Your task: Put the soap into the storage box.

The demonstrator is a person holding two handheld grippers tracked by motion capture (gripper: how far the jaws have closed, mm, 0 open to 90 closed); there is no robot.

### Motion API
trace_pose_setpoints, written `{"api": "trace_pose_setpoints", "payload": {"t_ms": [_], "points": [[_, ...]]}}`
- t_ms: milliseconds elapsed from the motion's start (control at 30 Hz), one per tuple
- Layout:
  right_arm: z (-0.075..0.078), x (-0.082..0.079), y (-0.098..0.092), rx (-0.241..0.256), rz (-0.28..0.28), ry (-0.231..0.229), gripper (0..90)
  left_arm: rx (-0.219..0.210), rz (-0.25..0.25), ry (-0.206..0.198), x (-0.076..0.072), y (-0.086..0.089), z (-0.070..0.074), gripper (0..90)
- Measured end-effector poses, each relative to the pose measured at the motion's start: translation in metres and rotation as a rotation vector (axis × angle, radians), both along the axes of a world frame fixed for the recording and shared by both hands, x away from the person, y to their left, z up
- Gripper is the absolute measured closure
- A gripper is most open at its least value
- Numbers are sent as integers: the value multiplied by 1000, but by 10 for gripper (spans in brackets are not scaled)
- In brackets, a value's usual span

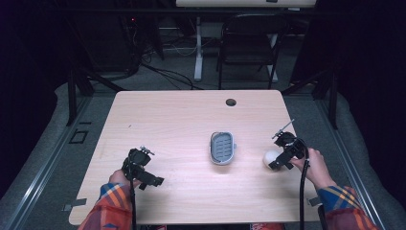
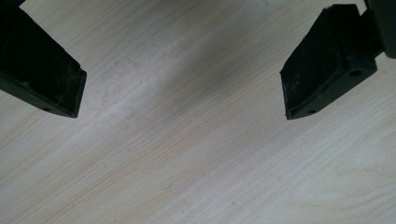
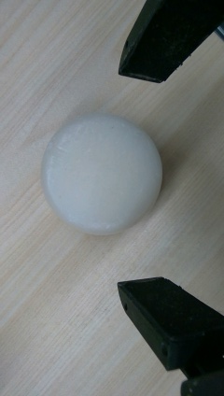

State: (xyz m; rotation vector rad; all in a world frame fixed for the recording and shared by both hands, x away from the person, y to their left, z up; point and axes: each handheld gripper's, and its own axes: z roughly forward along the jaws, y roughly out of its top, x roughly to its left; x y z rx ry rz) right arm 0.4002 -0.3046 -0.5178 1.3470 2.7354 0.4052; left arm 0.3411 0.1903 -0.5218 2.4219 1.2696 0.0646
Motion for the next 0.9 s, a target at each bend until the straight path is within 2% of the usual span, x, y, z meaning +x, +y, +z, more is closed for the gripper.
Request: {"api": "trace_pose_setpoints", "payload": {"t_ms": [267, 400, 433, 500, 533, 600, 633, 767, 800, 833, 867, 900], "points": [[-3, 11, 6, 6, -8, 15, 0, 3, -1, 1, 0, 0, 0, 1], [-3, 17, 8, -46, 25, 38, 0, 1, -2, 0, 0, 0, 0, 1], [-5, 17, 10, -33, 13, 25, 0, 2, -1, 0, 0, 0, 0, 1], [-5, 19, 11, -48, 34, 36, 0, 2, 0, -1, 0, 0, 0, 1], [-6, 18, 12, -39, 25, 32, 0, 1, -1, 0, 0, 0, 0, 1], [-5, 21, 13, -63, 44, 43, 0, 1, -2, 0, 0, 0, 0, 1], [-8, 20, 15, -50, 18, 27, 15, 1, -1, 0, 0, 0, 0, 1], [-7, 23, 15, -82, 33, 43, 118, 1, -2, 0, 0, 0, 0, 1], [-9, 21, 16, -65, 15, 30, 121, 3, -1, -1, 0, 0, 0, 1], [-9, 22, 16, -77, 28, 40, 121, 3, -1, 0, 0, 0, 0, 1], [-10, 21, 17, -69, 14, 27, 121, 3, -1, 0, 0, 0, 0, 1], [-10, 22, 18, -86, 28, 42, 133, 1, -2, 0, 0, 0, 0, 1]]}}
